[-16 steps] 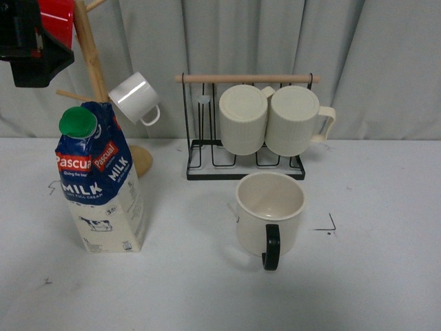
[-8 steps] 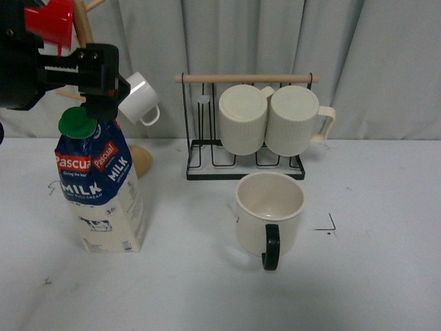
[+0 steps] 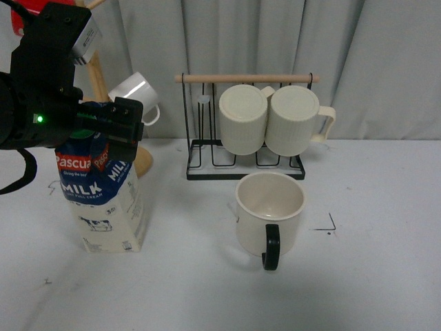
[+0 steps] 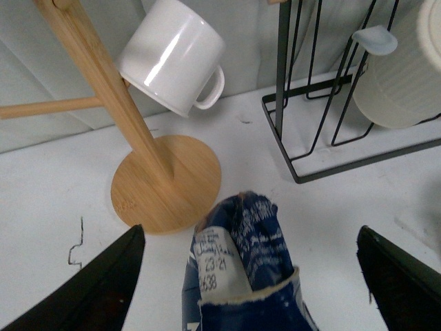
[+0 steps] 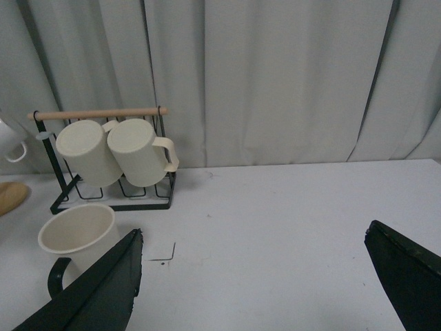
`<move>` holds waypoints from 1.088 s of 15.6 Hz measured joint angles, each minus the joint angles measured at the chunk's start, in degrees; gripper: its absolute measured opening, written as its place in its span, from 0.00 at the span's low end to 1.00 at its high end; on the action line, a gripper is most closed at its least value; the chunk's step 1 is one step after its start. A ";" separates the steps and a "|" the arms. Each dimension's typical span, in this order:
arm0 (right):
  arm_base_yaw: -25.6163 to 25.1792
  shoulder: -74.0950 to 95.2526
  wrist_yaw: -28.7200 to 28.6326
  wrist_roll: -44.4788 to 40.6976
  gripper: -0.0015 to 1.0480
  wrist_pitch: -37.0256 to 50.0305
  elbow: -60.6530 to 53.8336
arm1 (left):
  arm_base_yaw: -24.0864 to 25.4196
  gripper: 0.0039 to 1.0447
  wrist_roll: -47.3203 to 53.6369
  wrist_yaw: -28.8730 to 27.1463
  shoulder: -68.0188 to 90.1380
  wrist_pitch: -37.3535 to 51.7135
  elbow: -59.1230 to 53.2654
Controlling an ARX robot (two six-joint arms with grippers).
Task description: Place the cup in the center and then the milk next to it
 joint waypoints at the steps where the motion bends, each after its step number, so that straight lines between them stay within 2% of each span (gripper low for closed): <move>1: 0.00 0.00 0.00 0.02 0.94 0.00 0.00 | -0.74 0.73 0.04 -0.31 0.00 0.11 0.00; 5: 0.00 0.00 0.00 0.02 0.94 0.00 0.00 | -1.64 0.32 0.22 -1.77 0.00 0.33 -0.15; 6: 0.00 0.00 0.00 0.02 0.94 0.00 0.00 | -1.70 0.23 0.22 -2.01 0.00 0.22 -0.15; 7: 0.00 0.00 0.00 0.02 0.94 0.00 0.00 | -1.99 0.19 0.24 -2.62 -0.02 -0.04 -0.15; 13: 0.00 0.00 0.00 0.00 0.94 -0.02 0.00 | -6.75 0.18 -0.79 -4.96 -2.82 -5.11 0.11; 17: 0.00 0.00 0.00 0.02 0.94 0.00 0.00 | -11.04 0.17 -2.21 -7.45 -2.91 -4.48 2.60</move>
